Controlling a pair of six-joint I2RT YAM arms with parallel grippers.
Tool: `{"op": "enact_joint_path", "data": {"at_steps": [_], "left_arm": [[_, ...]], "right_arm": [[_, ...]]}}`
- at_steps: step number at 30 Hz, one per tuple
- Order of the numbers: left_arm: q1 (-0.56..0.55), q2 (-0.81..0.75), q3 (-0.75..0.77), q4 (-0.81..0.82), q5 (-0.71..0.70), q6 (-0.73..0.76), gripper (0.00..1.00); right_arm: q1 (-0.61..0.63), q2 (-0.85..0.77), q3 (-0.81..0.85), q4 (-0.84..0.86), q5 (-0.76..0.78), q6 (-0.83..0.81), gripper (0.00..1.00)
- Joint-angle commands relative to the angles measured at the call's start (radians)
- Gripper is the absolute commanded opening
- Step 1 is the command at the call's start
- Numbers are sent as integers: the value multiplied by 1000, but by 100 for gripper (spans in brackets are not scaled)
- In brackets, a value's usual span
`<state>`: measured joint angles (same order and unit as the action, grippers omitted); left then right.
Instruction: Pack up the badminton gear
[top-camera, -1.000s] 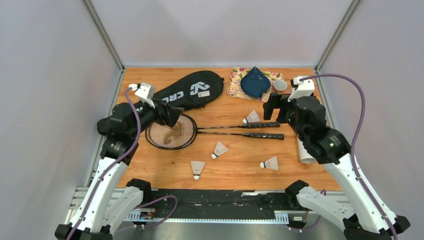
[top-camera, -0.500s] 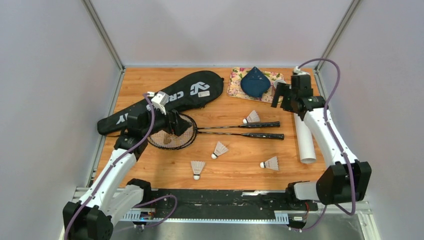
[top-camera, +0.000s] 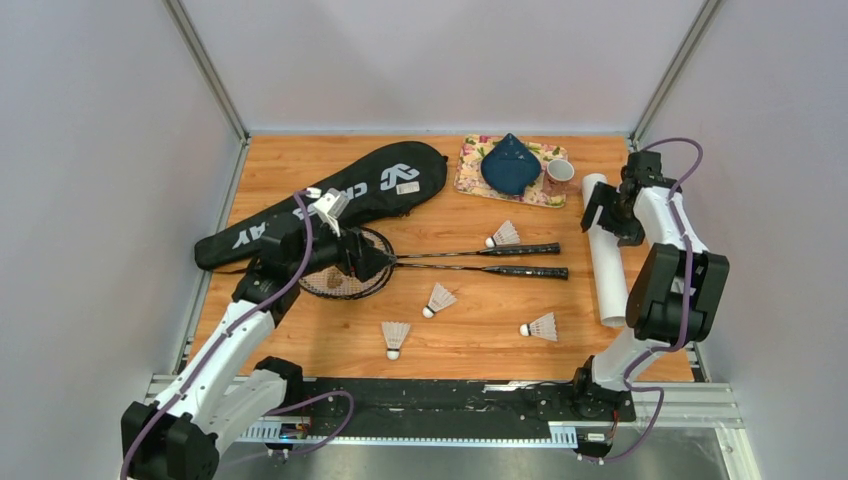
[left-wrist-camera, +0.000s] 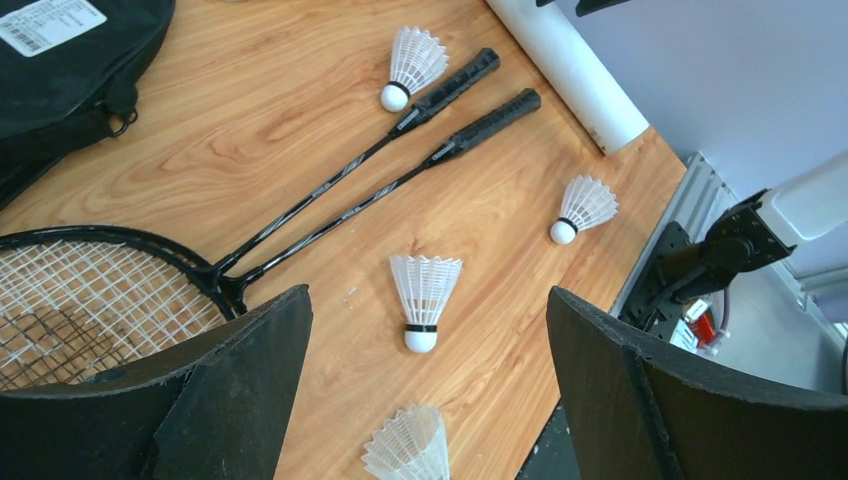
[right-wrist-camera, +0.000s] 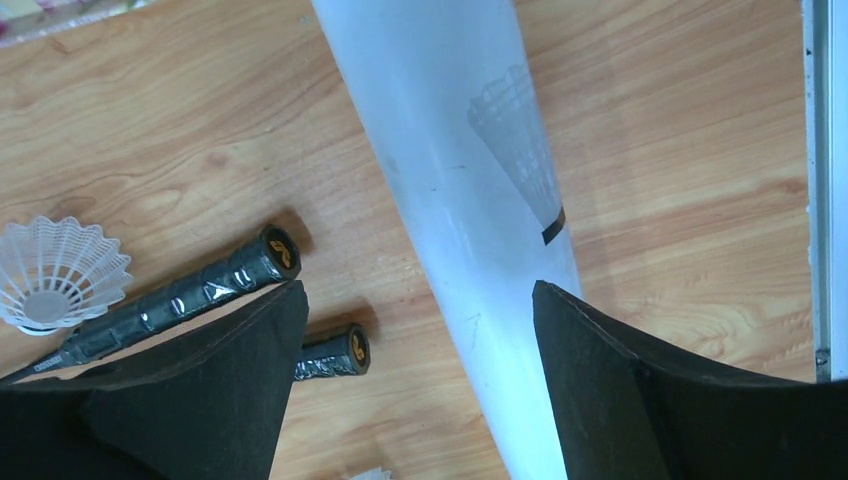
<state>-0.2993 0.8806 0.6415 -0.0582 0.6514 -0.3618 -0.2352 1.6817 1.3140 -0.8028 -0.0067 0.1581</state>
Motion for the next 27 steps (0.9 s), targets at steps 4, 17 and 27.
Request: {"op": "enact_joint_path", "data": {"at_steps": [4, 17, 27], "left_arm": [[-29, -43, 7, 28, 8, 21, 95], [-136, -3, 47, -58, -35, 83, 95], [-138, 17, 53, -75, -41, 90, 94]], "right_arm": [[-23, 19, -12, -23, 39, -66, 88], [-9, 182, 4, 1, 143, -85, 85], [2, 222, 76, -67, 145, 0, 68]]}}
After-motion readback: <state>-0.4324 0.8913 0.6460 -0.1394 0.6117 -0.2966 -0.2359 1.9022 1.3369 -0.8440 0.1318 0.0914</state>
